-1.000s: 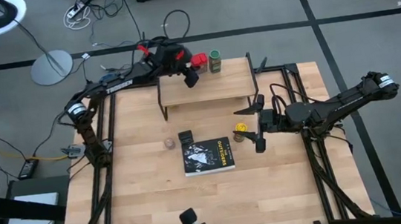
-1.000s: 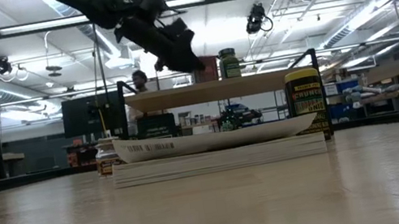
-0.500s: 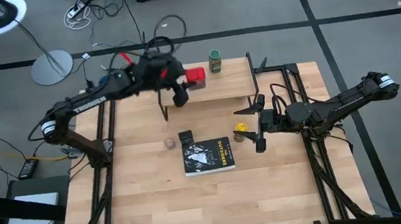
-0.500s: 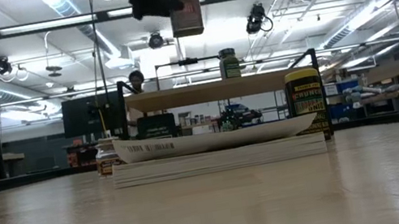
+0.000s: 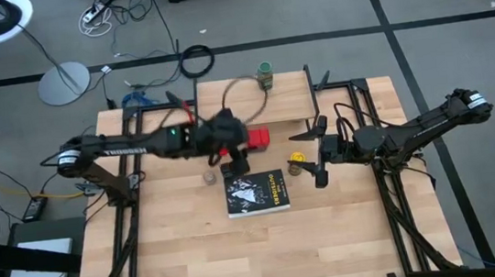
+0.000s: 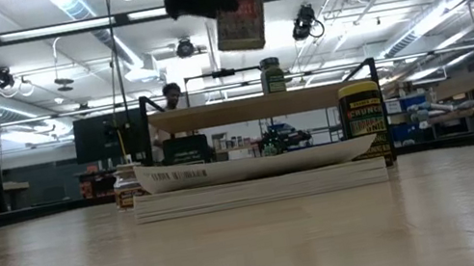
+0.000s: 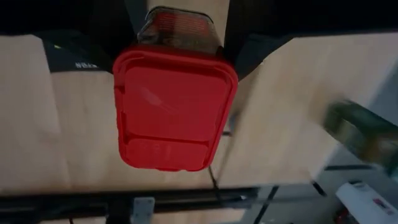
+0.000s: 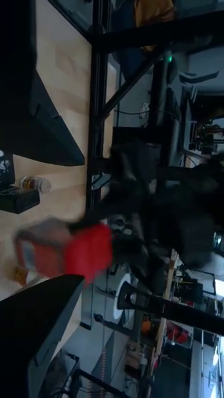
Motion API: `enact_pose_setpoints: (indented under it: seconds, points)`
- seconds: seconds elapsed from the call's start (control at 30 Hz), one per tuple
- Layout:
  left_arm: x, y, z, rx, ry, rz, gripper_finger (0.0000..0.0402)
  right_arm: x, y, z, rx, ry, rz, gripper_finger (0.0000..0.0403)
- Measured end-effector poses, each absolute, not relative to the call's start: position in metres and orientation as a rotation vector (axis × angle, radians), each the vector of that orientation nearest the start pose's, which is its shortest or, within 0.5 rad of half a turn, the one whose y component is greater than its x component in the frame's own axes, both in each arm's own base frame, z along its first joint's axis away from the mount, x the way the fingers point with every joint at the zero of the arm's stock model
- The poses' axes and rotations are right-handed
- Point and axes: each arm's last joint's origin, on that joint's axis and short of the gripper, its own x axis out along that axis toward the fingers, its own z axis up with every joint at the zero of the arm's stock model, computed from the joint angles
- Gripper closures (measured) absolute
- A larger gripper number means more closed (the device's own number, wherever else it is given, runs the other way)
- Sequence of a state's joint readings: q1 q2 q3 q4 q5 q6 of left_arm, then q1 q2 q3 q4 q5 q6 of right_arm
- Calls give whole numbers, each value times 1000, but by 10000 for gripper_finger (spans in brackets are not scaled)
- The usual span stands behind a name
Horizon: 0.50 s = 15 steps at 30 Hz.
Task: Shelf spices
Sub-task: Remove the red seasoning can from the shelf
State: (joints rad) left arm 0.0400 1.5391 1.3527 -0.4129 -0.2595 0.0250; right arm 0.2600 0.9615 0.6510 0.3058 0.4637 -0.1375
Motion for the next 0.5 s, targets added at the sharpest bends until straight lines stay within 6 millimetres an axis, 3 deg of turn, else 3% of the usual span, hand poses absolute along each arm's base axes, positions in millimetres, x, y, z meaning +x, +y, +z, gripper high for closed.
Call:
enact_pose_setpoints:
  seconds: [0.27, 0.5]
  points:
    - [341, 8, 262, 58, 589, 286, 215, 210, 46, 303, -157, 10, -200, 106]
    - [335, 7, 223, 35, 546, 253, 215, 209, 47, 304, -155, -1, -197, 106]
